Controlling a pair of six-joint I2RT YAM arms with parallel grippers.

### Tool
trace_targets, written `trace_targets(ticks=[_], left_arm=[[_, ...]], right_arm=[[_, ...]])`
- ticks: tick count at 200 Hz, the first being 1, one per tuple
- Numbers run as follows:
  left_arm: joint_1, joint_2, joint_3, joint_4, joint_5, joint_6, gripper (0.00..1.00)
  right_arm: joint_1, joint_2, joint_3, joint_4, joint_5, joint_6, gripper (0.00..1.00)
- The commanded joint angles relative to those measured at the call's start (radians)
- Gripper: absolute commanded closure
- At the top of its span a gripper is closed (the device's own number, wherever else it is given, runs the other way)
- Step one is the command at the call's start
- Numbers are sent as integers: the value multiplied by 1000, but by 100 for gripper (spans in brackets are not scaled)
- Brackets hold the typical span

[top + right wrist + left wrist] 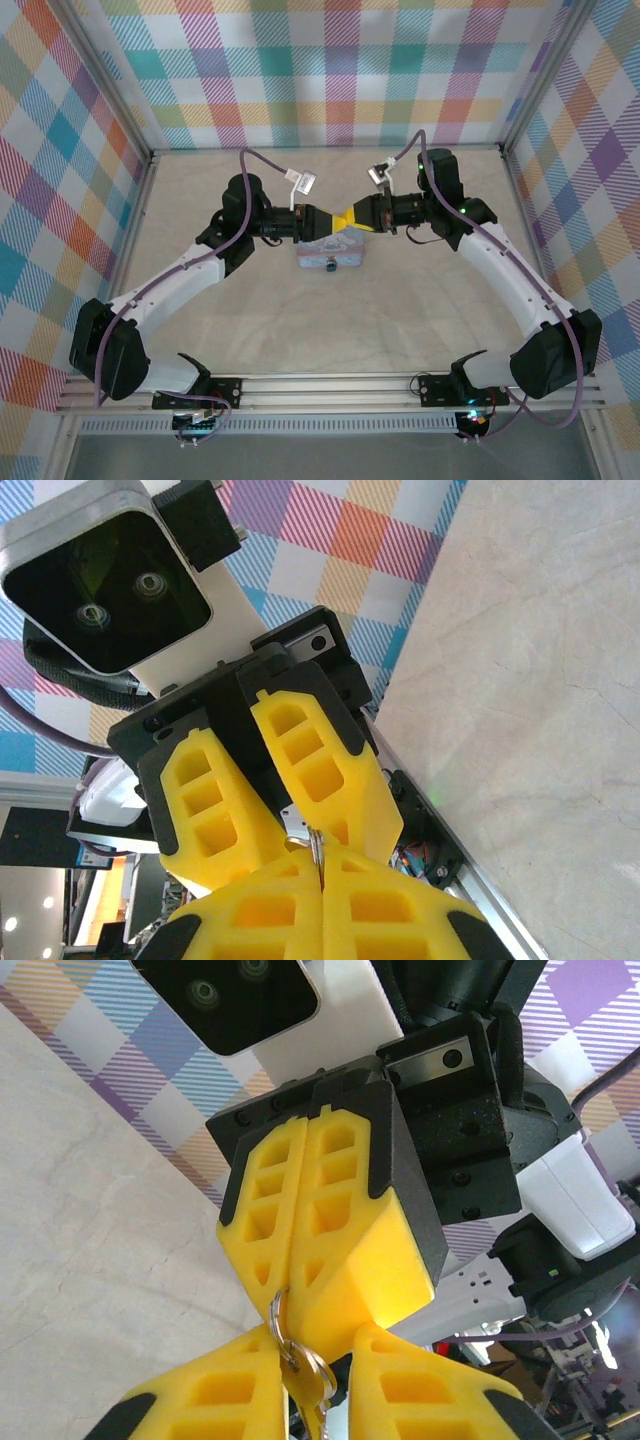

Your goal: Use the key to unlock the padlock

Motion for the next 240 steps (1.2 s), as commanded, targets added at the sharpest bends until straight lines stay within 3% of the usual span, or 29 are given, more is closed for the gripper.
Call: trace_targets(ticks=[1,122,154,183,216,240], left_arm=[[1,-31,-5,-45,-13,51,87],[27,-75,-31,-178,-65,116,87],[34,-93,-38,-201,-97,119,55],[37,-96,-42,-189,-94,117,53],[37,-75,-39,-141,-77,88,40],[28,-55,-40,-68,-56,52,39]], right_arm=[[4,-16,-15,5,-16,-21,100],[-2,-22,-23,-61,-20,-80,100],[-1,-28,-29,-59,-19,-81,100],[-2,-30,-30,-58,-22,-77,100],[-1,-25,-36,-46,-33,-65,100],[-1,-27,-42,-34,-38,-55,100]])
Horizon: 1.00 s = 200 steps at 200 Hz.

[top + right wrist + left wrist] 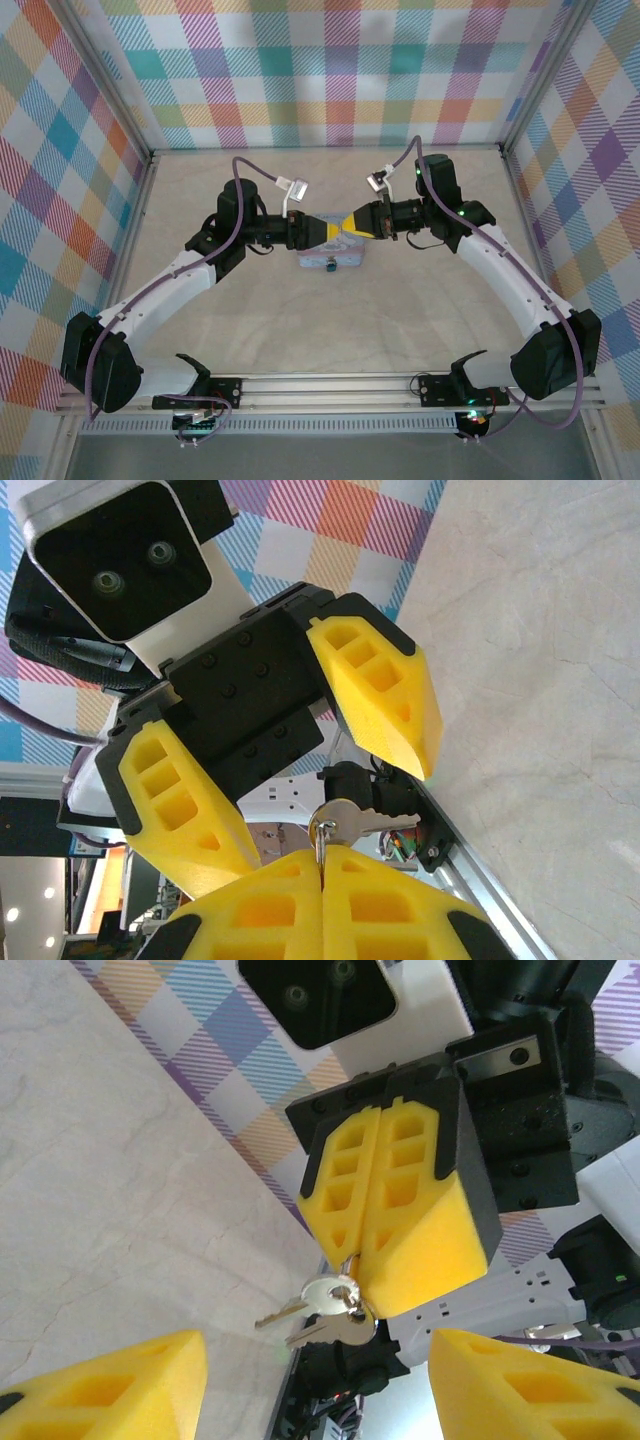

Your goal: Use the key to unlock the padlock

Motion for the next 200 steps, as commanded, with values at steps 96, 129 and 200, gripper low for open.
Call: trace_targets(ticks=[96,129,200], left_arm=[[-43,51,18,114,25,-34,56],[-44,42,17,93,21,-22,72],[-44,14,-12,99,-1,-29,58]], right_arm=[[-1,-27,-41,56,-56,17,100],[-1,-30,-45,54,-49,13,100],[-3,-36,-38,45,-36,11,100]])
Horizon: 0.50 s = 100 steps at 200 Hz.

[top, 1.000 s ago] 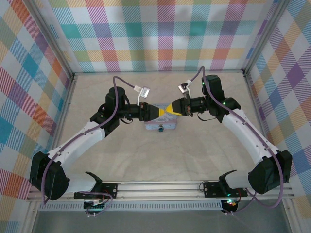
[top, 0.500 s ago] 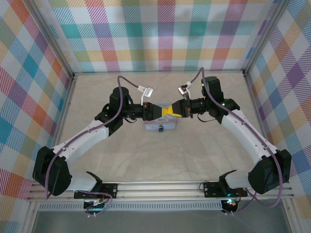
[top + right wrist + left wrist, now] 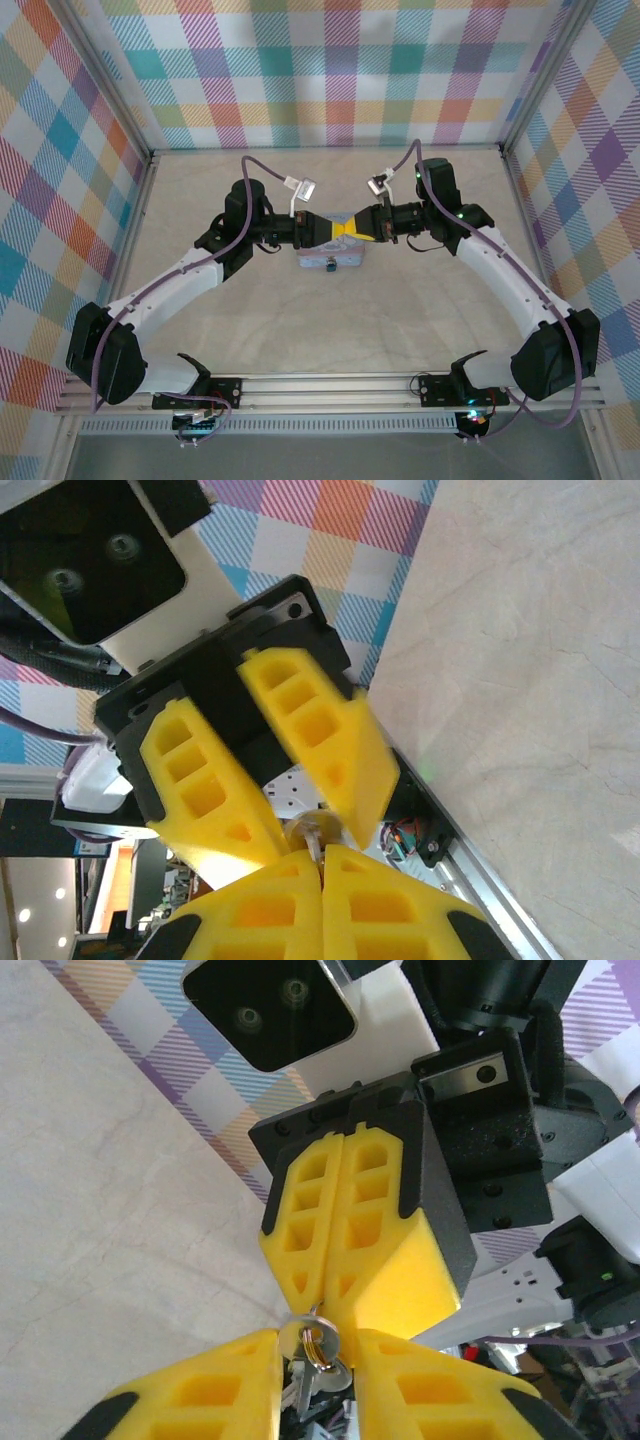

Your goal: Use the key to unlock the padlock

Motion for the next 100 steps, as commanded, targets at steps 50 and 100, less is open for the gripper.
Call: trace_targets(ticks=[50,100], left_arm=[[-21,-8,0,48,-6,-10,50],[-29,-1,5,50,-6,-7,67]], right_arm=[[2,-24,3,34,-20,16,100],[2,-28,2,31,-15,15,100]])
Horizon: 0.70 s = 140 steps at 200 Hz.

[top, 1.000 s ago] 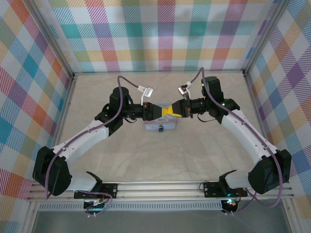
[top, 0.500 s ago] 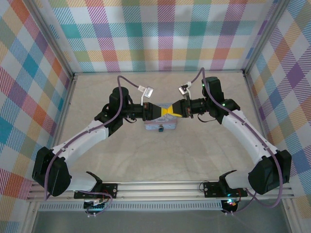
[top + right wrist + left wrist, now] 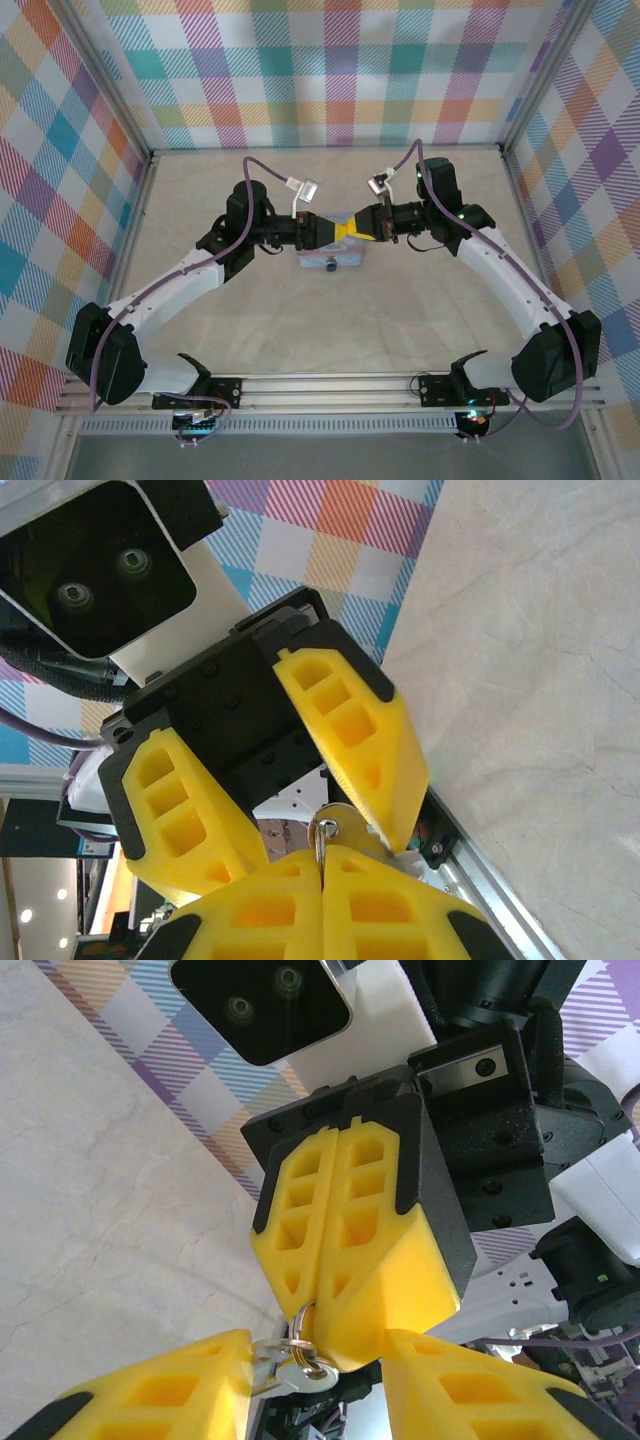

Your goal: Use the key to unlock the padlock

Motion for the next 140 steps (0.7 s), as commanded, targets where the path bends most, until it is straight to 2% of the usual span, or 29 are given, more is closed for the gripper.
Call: trace_targets(ticks=[1,19,69,96,112,140], left_arm=[[-10,0,6,34,3,5,67],[-10,-2,4,34,-1,2,70],[-10,-6,6,31,-12,4,86],[-10,-11,1,23,-24,5,87],[-10,-18,-10,24,-28,6,94],[-10,-28,-18,14,-44,8,91]], right_arm=[[2,-23,2,22,-15,-2,100],[2,-22,0,21,-17,-2,100],[0,-26,-2,18,-9,-5,100],[-3,-29,-2,16,2,-6,100],[-7,-35,-6,15,10,-6,100],[-12,-38,-12,16,12,-5,100]])
